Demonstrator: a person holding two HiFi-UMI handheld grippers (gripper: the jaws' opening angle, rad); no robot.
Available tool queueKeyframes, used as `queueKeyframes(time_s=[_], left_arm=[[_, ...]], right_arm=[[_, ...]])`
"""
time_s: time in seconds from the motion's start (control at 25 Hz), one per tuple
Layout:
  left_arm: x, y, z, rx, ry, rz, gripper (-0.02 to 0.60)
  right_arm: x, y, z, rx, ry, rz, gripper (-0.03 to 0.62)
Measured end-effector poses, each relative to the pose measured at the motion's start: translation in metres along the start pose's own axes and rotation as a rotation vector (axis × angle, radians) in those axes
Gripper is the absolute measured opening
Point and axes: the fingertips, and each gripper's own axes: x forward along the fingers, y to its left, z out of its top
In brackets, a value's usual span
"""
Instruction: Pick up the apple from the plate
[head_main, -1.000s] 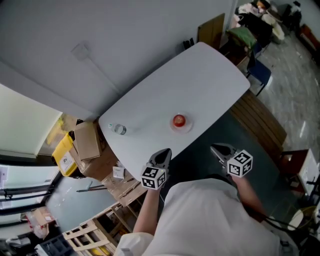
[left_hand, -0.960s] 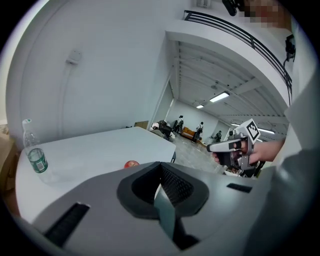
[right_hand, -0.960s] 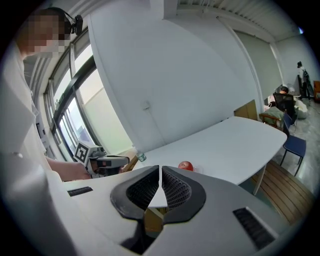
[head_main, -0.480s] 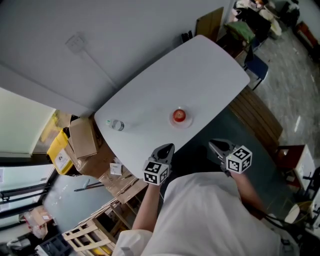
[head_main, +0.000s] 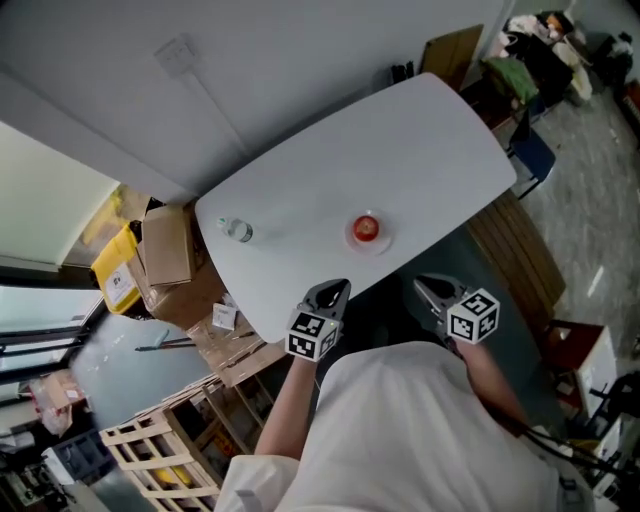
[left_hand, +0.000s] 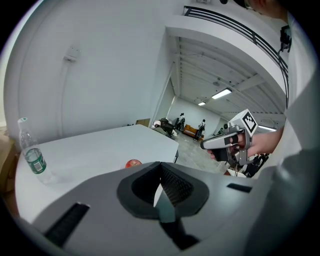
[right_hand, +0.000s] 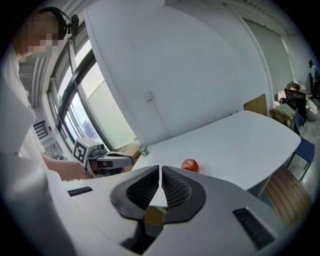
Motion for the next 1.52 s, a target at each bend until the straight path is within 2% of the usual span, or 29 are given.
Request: queueKeyframes(time_s=[0.28,0.44,1.0,1.24,1.52], left_arm=[[0.028,0.006,0.007,-0.041,0.025,0.05,0.005],[0.048,0.004,0.011,-0.052,0.044,0.061,0.064],[0.119,0.031,0.021,-0.052,0.11,0.149,0.141],[0.144,0.044,0.006,-0.056,0.183,0.172,0.187],[0.168,0.064,0.002,-0.026,0.233,0.248,0.239]], right_arm=[[0.023,-0.025,0.018,0.008,0.045,0.06,0.038],[0.027,-0.041,0.022,0.007,0.077,0.089,0.038],[0.051,-0.086,0.051,-0.026,0.158,0.205,0.038],[0.057,-0.108,0.056,-0.019,0.189,0.214,0.038],[0.062,-0.126,0.057,-0.032,0.232,0.228,0.038]])
